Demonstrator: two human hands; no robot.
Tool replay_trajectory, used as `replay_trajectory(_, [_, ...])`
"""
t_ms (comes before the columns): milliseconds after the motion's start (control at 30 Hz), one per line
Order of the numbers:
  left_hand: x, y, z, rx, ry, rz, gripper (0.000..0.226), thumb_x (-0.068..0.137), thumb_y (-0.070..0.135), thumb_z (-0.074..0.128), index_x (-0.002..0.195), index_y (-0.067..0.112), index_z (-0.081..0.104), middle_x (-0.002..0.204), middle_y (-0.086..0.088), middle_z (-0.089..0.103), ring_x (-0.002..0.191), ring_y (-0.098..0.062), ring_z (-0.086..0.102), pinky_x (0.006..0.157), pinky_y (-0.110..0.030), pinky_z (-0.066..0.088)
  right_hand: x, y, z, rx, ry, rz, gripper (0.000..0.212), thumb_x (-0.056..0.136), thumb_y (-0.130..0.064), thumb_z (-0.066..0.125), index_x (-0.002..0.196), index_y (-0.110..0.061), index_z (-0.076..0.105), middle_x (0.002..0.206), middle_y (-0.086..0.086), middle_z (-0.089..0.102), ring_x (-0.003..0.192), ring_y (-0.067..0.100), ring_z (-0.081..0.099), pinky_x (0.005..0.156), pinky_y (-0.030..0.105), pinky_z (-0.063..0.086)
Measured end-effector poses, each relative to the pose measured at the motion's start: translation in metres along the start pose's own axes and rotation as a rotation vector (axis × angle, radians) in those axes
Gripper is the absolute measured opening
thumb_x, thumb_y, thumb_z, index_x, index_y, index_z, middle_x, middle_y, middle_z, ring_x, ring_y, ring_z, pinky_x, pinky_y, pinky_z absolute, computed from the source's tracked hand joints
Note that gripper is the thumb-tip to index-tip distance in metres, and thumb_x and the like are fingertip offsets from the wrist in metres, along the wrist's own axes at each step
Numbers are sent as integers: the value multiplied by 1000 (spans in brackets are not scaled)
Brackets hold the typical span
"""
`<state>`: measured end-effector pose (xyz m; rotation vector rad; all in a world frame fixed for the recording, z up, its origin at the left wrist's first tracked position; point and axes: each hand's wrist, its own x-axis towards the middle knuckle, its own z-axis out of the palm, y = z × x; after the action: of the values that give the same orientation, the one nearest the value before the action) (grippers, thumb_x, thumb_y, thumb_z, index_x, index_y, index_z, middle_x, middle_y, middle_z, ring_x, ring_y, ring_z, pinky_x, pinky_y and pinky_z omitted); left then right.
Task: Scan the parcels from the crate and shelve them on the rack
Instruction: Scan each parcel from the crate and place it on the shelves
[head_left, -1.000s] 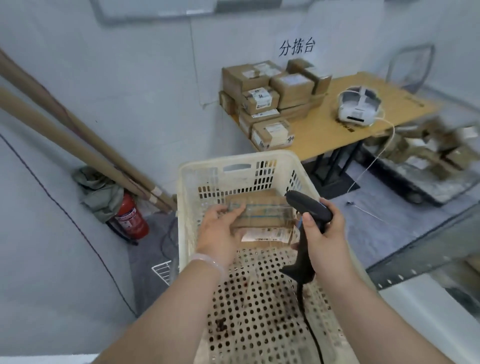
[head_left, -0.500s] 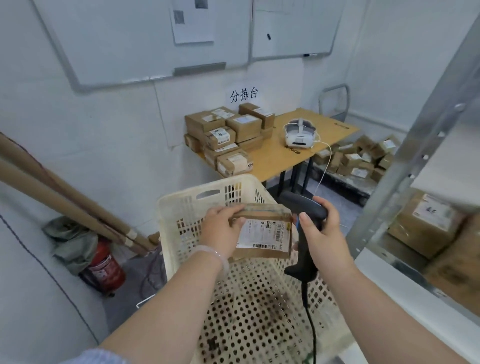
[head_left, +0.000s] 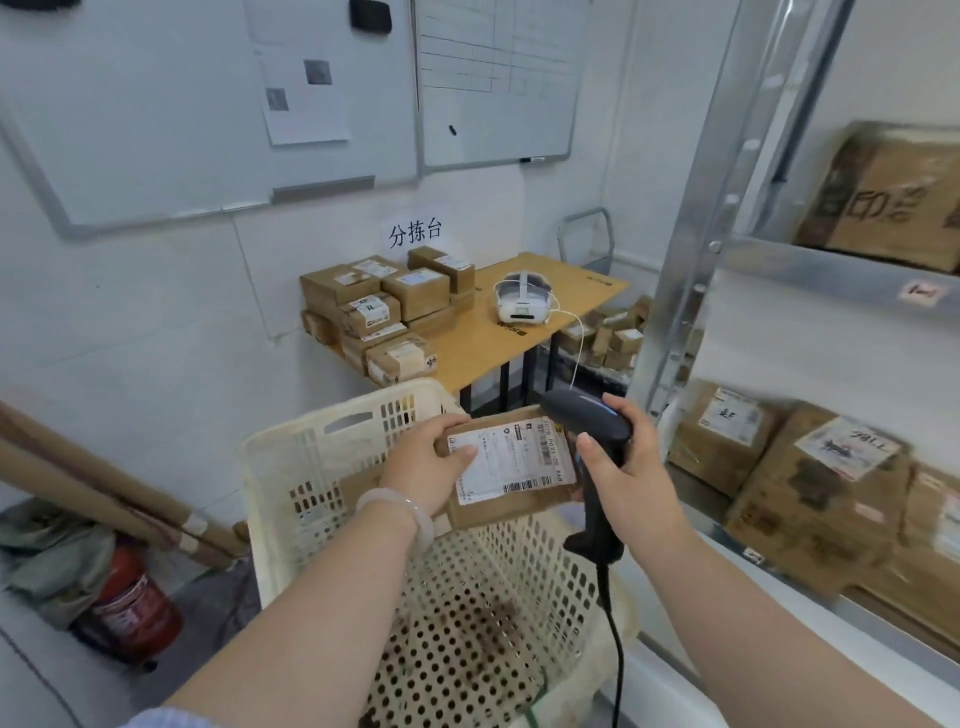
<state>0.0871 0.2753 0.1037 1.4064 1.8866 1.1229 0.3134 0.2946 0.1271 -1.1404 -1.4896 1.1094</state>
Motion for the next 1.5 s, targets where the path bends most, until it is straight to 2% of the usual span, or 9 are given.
replay_trajectory(100, [-7, 16, 17, -93, -53, -37, 33, 94, 21, 67, 114, 46, 59, 119, 8, 66, 102, -14, 66, 88, -41, 58, -10, 5, -25, -11, 8, 2, 44, 98, -22, 60, 109, -60, 41, 108, -26, 54, 75, -14, 62, 50, 6, 46])
replay_trajectory(233, [-19, 37, 46, 16, -89, 8, 42, 96, 22, 63, 133, 41, 55, 133, 5, 59, 115, -15, 60, 96, -43, 55, -24, 10, -59, -7, 40, 39, 49, 98, -24, 59, 102, -69, 38, 111, -16, 59, 75, 9, 69, 57, 27, 59])
replay_trajectory(333, [-30, 55, 70, 112, -116, 63, 56, 97, 22, 61, 142, 50, 43, 158, 0, 31, 142, -23, 37, 115, -44, 37, -33, 13, -84, -37, 90, 35, 48, 97, -27, 59, 103, -69, 37, 114, -18, 59, 92, 18, 68, 80, 46, 59])
replay_trajectory(500, [-54, 80, 103, 260, -183, 177, 82, 82, 38, 78, 143, 63, 29, 163, 16, 2, 151, -23, 11, 122, -48, 20, -47, 12, -123, 18, 170, 43, 46, 96, -26, 61, 106, -67, 42, 108, -15, 62, 81, 16, 70, 57, 31, 59])
replay_trajectory(700, [-78, 104, 140, 496, -255, 313, 129, 60, 54, 88, 150, 56, -4, 151, 26, -31, 150, -26, -11, 120, -57, 11, -65, 10, -168, 19, 233, 37, 44, 96, -31, 61, 107, -68, 40, 117, -10, 62, 91, 23, 70, 72, 44, 62])
replay_trajectory(900, [-98, 132, 170, 564, -217, 453, 124, 67, 53, 84, 150, 52, -8, 150, 23, -8, 147, -28, 0, 119, -57, 21, -89, 11, -210, 21, 289, 13, 52, 96, -28, 61, 100, -74, 39, 111, -13, 62, 80, 13, 71, 58, 30, 60])
replay_trajectory(1033, [-104, 151, 180, 509, -244, 478, 121, 63, 55, 85, 148, 56, -2, 146, 28, -2, 144, -23, 4, 115, -56, 25, -104, 9, -236, -10, 337, -26, 44, 96, -23, 61, 126, -50, 42, 106, -20, 61, 73, -9, 64, 50, 8, 47])
replay_trajectory(1233, [-107, 170, 190, 483, -244, 527, 116, 63, 59, 84, 149, 58, 6, 150, 21, 1, 145, -25, 7, 117, -48, 23, -132, -8, -257, -114, 380, -89, 47, 95, -25, 62, 117, -60, 40, 99, -46, 54, 88, -12, 60, 65, 13, 46])
replay_trajectory(1500, [-113, 201, 195, 449, -198, 593, 113, 67, 54, 85, 152, 52, 10, 149, 20, 1, 144, -25, 8, 118, -51, 22, -180, -22, -253, -279, 405, -70, 52, 95, -30, 61, 115, -68, 32, 104, -27, 57, 74, 15, 66, 57, 19, 52])
